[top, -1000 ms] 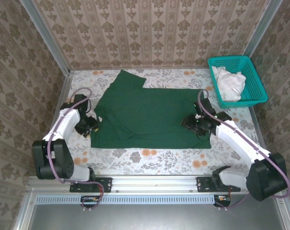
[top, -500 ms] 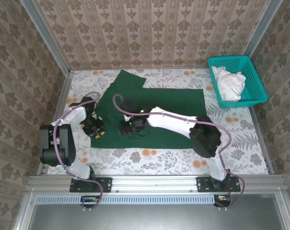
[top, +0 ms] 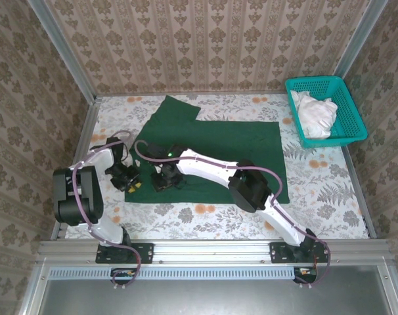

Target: Fold and stack the t-shirts

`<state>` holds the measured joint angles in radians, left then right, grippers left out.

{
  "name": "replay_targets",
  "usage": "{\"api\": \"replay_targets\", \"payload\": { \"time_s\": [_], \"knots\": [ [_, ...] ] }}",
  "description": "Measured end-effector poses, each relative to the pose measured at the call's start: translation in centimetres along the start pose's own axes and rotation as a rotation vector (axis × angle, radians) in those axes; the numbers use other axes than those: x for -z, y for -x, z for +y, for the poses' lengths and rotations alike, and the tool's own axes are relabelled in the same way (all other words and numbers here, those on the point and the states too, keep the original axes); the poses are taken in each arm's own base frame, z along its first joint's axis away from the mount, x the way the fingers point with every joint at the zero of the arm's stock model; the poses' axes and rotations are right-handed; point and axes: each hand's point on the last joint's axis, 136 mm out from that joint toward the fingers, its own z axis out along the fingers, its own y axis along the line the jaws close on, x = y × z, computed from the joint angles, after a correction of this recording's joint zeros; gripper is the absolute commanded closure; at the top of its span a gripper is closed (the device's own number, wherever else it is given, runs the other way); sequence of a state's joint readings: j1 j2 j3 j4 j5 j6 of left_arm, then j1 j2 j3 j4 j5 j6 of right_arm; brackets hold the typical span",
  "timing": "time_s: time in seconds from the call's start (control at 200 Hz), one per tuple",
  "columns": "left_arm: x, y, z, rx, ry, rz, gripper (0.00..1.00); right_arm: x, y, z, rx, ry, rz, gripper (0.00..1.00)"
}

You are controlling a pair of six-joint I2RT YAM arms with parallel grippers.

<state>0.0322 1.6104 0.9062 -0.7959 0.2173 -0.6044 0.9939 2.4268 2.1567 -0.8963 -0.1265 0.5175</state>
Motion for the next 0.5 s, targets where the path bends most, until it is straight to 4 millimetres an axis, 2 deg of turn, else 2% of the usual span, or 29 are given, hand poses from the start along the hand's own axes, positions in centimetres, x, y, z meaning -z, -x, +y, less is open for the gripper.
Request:
{"api": "replay_targets", "payload": {
  "time_s": [0.215, 0.5],
  "knots": [
    [0.0, 0.0, 0.0, -0.013, -0.001, 0.000, 0.79, -1.3, -0.7, -0.7, 0.017, -0.051, 0.041, 0.62],
    [0.0, 0.1, 0.1, -0.026, 0.003, -0.003, 0.79, -1.5, -1.0, -1.1, 0.027, -0.086, 0.059, 0.80]
  ]
}}
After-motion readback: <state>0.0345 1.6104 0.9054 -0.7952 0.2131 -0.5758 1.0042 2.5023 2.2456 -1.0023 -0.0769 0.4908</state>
